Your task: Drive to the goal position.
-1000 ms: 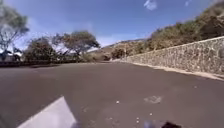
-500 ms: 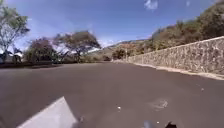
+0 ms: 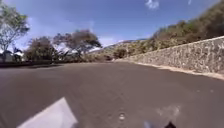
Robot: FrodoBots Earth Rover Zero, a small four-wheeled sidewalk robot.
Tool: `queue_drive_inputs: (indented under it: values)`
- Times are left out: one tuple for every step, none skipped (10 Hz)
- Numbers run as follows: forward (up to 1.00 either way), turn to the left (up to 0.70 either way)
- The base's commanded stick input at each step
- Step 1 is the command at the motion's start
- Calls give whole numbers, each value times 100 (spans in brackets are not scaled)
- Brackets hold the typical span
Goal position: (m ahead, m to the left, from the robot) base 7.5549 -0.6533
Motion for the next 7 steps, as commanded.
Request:
queue_drive_inputs:
  values:
    - [50,-44]
    - [50,-26]
    - [50,-12]
    - [50,-7]
    - [50,-2]
    - [50,0]
    - [50,0]
